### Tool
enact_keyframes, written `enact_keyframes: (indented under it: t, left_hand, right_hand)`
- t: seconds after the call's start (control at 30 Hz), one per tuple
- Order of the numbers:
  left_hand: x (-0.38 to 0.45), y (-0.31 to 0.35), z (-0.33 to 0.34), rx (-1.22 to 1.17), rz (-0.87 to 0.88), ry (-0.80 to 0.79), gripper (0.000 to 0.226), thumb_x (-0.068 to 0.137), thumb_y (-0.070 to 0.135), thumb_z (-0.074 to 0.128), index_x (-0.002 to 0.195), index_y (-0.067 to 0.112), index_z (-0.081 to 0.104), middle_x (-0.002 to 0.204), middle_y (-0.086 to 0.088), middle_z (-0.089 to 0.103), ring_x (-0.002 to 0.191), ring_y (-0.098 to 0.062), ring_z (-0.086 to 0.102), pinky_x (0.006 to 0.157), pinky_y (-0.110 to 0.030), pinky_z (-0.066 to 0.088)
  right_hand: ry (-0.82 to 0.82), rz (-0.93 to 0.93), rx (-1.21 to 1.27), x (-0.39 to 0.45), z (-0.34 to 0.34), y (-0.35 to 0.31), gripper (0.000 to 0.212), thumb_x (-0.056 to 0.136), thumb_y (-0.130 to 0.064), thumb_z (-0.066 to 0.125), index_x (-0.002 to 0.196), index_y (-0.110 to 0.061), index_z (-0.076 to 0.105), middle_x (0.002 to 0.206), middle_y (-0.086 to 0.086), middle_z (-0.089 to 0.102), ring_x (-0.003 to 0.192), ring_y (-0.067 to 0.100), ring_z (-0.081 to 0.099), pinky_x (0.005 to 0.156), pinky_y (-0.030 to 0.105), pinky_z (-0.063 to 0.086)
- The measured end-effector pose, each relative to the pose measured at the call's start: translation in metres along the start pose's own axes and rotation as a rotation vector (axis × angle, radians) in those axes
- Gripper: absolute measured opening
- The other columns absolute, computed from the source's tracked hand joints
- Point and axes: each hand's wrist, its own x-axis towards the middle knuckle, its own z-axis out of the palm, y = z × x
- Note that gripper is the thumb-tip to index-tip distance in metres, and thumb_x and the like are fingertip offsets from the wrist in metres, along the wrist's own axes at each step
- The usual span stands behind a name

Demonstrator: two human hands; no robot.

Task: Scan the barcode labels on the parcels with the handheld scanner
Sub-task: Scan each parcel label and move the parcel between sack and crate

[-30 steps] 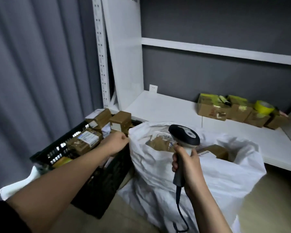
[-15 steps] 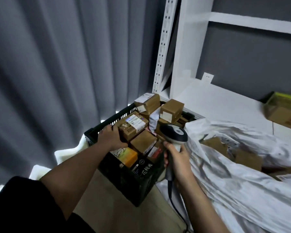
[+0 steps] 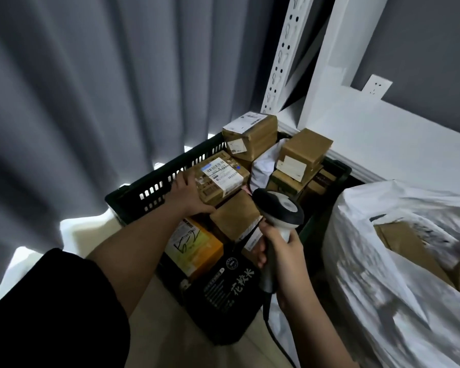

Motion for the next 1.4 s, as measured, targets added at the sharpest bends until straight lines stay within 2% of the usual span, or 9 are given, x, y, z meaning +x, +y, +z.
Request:
enact_keyframes:
  t: [0.2,0.27,0.4,0.5,0.77,0.97,1.07,1.23,1.4]
  left_hand:
    - [0.006,0.005,0.011,-0.013,-0.038,0.137,0.12,0.059,0.059,0.081,0.147,0.017,0.012,0.147,-0.017,0.015,0.136,-0.037,0.023,0.105,-0.048,0.035]
    - [0.004,0.008,0.012,-0.068,-0.066,0.13,0.12,0.058,0.056,0.083,0.146,0.015,0.013,0.146,-0.017,0.016,0.135,-0.037,0.024,0.105,-0.047,0.035]
    - [-0.003,0.012,0.009,-0.084,-0.098,0.038,0.131,0.061,0.054,0.083,0.152,0.013,-0.002,0.155,-0.02,0.004,0.141,-0.04,0.012,0.112,-0.048,0.024]
    - [-0.019,0.014,0.001,-0.042,-0.065,0.045,0.12,0.063,0.052,0.082,0.15,0.013,0.009,0.15,-0.02,0.019,0.137,-0.039,0.02,0.109,-0.047,0.028]
    - [-0.123,0.002,-0.061,0.129,0.284,0.294,0.117,0.052,0.057,0.081,0.144,0.016,0.022,0.143,-0.011,0.026,0.128,-0.034,0.035,0.096,-0.048,0.046]
    - [-0.222,0.017,-0.078,0.235,0.57,0.5,0.117,0.047,0.059,0.081,0.14,0.007,0.032,0.14,-0.018,0.037,0.128,-0.039,0.041,0.098,-0.053,0.047]
    - [-0.261,0.031,-0.076,0.239,0.644,0.542,0.117,0.051,0.061,0.078,0.142,0.007,0.027,0.144,-0.016,0.032,0.135,-0.037,0.034,0.102,-0.053,0.044]
    - [-0.288,0.03,-0.073,0.17,0.66,0.556,0.115,0.056,0.057,0.08,0.143,0.014,0.018,0.149,-0.015,0.022,0.143,-0.036,0.022,0.109,-0.056,0.035]
    - [-0.285,0.033,-0.076,0.167,0.597,0.484,0.118,0.06,0.054,0.081,0.147,0.011,0.015,0.153,-0.011,0.011,0.146,-0.03,0.01,0.113,-0.054,0.03]
  right_hand:
    - [0.007,-0.042,0.001,-0.003,-0.01,0.007,0.012,0.094,-0.011,0.06,0.096,-0.004,0.051,0.058,0.009,0.047,0.046,0.018,0.04,0.046,0.028,0.038]
    - [0.03,-0.037,0.009,-0.005,-0.013,0.007,0.013,0.093,-0.012,0.061,0.097,-0.004,0.051,0.057,0.008,0.047,0.046,0.018,0.04,0.048,0.03,0.037]
    - [0.053,-0.03,0.031,-0.015,-0.021,0.004,0.015,0.093,-0.015,0.062,0.097,-0.006,0.051,0.057,0.006,0.047,0.046,0.019,0.039,0.048,0.032,0.036]
    - [0.063,-0.037,0.04,-0.027,-0.027,-0.003,0.013,0.093,-0.012,0.061,0.095,-0.006,0.05,0.055,0.005,0.046,0.043,0.016,0.037,0.045,0.029,0.033]
    - [-0.012,-0.085,0.04,-0.101,-0.039,-0.034,0.024,0.087,-0.02,0.068,0.083,-0.008,0.048,0.054,0.012,0.044,0.041,0.02,0.035,0.044,0.032,0.03]
    - [-0.054,-0.168,-0.04,-0.181,-0.044,-0.053,0.03,0.075,-0.032,0.065,0.081,-0.008,0.048,0.047,0.01,0.042,0.04,0.021,0.035,0.043,0.03,0.03]
    - [-0.055,-0.176,-0.055,-0.214,-0.049,-0.06,0.03,0.075,-0.032,0.064,0.08,-0.007,0.048,0.044,0.006,0.042,0.039,0.02,0.034,0.041,0.025,0.029]
    - [-0.017,-0.248,-0.081,-0.248,-0.058,-0.066,0.041,0.067,-0.038,0.068,0.077,-0.006,0.045,0.046,0.006,0.043,0.037,0.018,0.034,0.044,0.027,0.03]
    - [0.013,-0.216,-0.128,-0.268,-0.063,-0.063,0.03,0.084,-0.021,0.07,0.074,-0.005,0.046,0.043,0.003,0.042,0.035,0.016,0.033,0.039,0.021,0.028]
